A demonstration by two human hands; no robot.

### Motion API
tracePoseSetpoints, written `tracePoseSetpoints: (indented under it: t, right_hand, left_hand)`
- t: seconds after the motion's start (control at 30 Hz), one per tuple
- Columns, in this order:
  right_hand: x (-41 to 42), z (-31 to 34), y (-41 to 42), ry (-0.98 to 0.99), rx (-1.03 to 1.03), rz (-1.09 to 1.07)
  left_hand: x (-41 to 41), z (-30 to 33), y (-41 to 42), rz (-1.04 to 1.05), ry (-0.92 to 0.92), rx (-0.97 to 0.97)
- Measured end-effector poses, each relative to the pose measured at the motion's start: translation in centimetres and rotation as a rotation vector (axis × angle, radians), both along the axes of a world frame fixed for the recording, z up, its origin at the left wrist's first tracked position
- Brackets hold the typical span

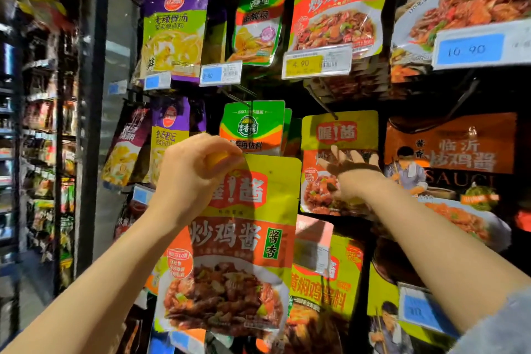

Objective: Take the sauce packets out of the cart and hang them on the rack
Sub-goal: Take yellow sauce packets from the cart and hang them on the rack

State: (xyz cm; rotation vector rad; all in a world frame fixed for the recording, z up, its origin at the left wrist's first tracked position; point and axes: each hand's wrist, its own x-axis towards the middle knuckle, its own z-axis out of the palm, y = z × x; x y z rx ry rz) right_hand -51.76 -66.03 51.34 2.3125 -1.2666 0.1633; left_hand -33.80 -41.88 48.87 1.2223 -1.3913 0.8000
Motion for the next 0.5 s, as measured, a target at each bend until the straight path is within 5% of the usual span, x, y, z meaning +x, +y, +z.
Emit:
tracePoseSetpoints:
  t: [0.17,0.3,0.5]
  right_hand:
    - [-1.6,1.6,6.1,-0.287,-0.117,0.402]
    - [-2.8,1.0,12.0,-0.915,0.283,0.842]
    - [-5.5,2.9,17.1,-1.394,0.461,0.952]
  left_hand:
    - [-0.7,0.6,0.4,-0.070,0.022,-0.003]
    - [-1.9,1.2,0.2,-0.171,0.075,-0.030]
    - [-4.7,1.9,-0.2,-0.301,0.085,-0.041]
